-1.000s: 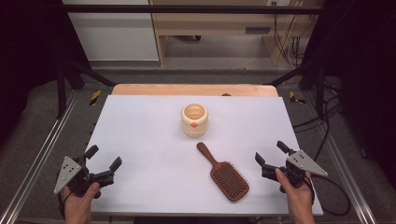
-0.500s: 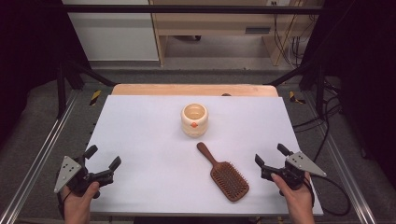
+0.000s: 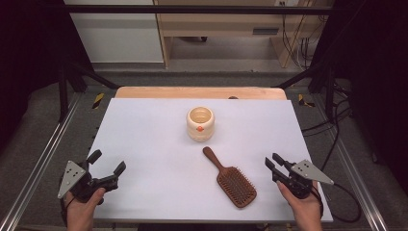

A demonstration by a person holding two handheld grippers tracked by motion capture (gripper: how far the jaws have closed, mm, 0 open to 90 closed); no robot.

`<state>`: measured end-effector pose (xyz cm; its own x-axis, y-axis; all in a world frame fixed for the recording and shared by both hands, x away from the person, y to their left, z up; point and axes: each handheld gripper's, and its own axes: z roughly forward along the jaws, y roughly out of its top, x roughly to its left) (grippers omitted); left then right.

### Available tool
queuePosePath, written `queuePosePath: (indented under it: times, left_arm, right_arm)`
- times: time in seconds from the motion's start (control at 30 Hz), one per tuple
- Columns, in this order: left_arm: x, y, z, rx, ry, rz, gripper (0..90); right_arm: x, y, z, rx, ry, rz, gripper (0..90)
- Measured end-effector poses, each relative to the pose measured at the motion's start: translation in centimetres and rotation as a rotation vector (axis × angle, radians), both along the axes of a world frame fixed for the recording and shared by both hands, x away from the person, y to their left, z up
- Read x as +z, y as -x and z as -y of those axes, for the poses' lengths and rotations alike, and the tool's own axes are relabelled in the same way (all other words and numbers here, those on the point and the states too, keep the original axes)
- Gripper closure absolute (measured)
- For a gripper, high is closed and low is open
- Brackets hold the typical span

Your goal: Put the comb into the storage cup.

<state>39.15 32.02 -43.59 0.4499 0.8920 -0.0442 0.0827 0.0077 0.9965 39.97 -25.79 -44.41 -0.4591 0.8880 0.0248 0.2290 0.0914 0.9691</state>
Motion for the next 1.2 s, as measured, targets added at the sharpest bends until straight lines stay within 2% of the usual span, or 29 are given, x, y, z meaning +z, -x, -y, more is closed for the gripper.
queuePosePath:
  times: [0.03,0.07,0.1,0.17,0.3,0.6,0.97,1.2]
  left_arm:
    - [0.0,0.0,0.0,0.0,0.0,0.0,2.4]
    - [0.0,0.0,0.0,0.001,-0.001,-0.001,2.4]
    - [0.0,0.0,0.0,0.002,-0.001,-0.004,2.4]
    - [0.0,0.0,0.0,0.003,-0.001,-0.004,2.4]
    - [-0.1,-0.1,0.1,0.001,-0.004,-0.008,2.4]
    - [-0.1,0.3,0.1,0.021,-0.003,-0.012,2.5]
    - [-0.2,0.2,0.2,0.016,-0.011,-0.021,2.6]
    - [-0.2,0.2,0.3,0.013,-0.021,-0.023,2.7]
  right_arm:
    - [0.0,0.0,0.0,0.0,0.0,0.0,65.7]
    - [-0.1,0.1,-0.2,0.003,0.016,-0.008,73.2]
    - [-0.2,0.2,-0.3,0.007,0.024,-0.015,77.0]
    - [-0.3,0.2,-0.3,0.011,0.032,-0.026,79.8]
    - [-0.5,0.5,-1.0,0.059,0.063,-0.047,90.0]
    - [-0.7,0.7,-1.8,0.103,0.059,-0.091,90.0]
    - [-1.2,1.1,-2.6,0.163,0.054,-0.13,90.0]
    - [-1.1,2.6,-3.1,0.2,0.05,-0.129,90.0]
